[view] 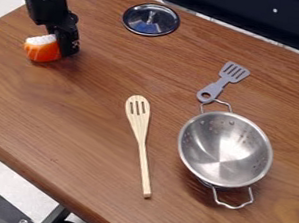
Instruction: Move the orange object further away from the pot
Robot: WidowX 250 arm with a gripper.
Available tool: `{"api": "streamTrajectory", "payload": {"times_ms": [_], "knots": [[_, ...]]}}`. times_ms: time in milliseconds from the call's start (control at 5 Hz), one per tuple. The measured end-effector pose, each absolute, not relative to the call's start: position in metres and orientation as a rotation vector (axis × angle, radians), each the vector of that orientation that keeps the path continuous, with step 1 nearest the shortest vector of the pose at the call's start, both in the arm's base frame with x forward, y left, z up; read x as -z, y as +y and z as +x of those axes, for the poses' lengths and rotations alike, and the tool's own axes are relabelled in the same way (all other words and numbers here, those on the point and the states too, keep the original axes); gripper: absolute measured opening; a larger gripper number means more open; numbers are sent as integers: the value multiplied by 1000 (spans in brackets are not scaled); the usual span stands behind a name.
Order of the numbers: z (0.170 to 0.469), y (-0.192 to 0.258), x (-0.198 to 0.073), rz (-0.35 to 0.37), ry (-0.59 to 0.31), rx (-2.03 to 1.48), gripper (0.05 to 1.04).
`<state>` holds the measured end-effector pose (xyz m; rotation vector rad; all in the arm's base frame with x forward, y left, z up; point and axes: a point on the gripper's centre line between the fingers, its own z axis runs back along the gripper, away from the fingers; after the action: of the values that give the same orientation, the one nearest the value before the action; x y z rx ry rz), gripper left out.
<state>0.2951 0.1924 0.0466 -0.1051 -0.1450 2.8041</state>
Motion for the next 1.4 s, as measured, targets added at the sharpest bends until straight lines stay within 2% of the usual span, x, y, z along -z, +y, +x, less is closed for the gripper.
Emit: {"api": "streamTrajectory", "payload": {"times_ms": [200, 400, 600, 1000, 1200, 1400], "knots": [[292, 190, -47, -76, -118, -2800, 852], [293, 191, -47, -80, -133, -2801, 1006], [291, 191, -45, -74, -142, -2803, 1000], [289, 181, -56, -153, -201, -2752, 1000], [291, 171, -72, -247, -209, -2672, 1000], [289, 159, -83, -268, -160, -2654, 1000]]}}
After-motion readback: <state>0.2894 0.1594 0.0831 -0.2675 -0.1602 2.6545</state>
